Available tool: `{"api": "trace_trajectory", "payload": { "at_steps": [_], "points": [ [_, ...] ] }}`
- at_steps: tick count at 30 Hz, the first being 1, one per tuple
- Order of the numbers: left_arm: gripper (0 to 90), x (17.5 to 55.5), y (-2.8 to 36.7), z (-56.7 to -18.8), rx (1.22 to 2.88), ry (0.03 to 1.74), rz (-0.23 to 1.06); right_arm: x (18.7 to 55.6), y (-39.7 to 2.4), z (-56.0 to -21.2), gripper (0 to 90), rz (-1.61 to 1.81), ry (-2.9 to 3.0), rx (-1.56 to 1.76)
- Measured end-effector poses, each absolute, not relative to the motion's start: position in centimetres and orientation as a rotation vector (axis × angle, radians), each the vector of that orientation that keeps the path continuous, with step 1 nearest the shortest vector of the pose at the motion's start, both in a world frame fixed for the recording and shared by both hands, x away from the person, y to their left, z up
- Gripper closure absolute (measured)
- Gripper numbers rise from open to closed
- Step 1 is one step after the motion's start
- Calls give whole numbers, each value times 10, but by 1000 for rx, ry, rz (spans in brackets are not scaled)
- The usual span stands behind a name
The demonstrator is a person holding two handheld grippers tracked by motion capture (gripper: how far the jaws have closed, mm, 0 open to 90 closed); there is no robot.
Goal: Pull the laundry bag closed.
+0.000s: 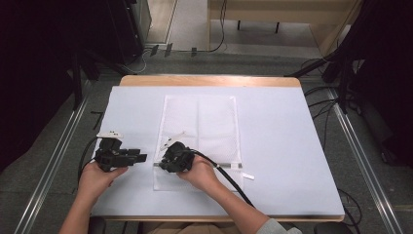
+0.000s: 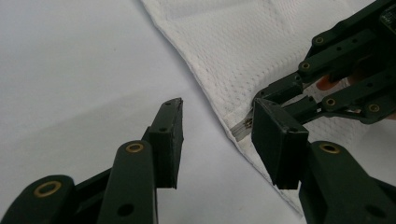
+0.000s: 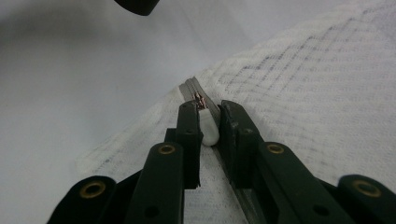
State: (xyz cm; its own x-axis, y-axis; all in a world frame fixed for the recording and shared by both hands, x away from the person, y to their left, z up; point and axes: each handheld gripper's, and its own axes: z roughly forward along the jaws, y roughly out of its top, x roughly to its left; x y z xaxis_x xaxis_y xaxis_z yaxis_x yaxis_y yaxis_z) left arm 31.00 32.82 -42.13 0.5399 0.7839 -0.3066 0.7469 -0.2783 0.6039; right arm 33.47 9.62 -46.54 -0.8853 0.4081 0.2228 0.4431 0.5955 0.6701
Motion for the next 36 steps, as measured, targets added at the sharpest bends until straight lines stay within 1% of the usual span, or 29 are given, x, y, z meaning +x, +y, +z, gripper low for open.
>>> {"api": "trace_trajectory", "payload": {
  "at_steps": [11, 16, 21, 30, 36],
  "points": [
    [539, 309, 328, -421, 2054, 1229, 70, 327, 102, -465, 833, -1200, -2856, -676],
    [539, 310, 329, -421, 2052, 1232, 70, 324, 103, -464, 833, -1183, -2870, -661],
    [539, 309, 329, -421, 2053, 1228, 73, 332, 103, -466, 820, -1193, -2769, -730],
    [539, 309, 329, -421, 2055, 1227, 75, 339, 108, -466, 812, -1188, -2754, -735],
    [538, 309, 330, -421, 2050, 1229, 72, 332, 110, -466, 851, -1209, -2840, -661]
  ]
}}
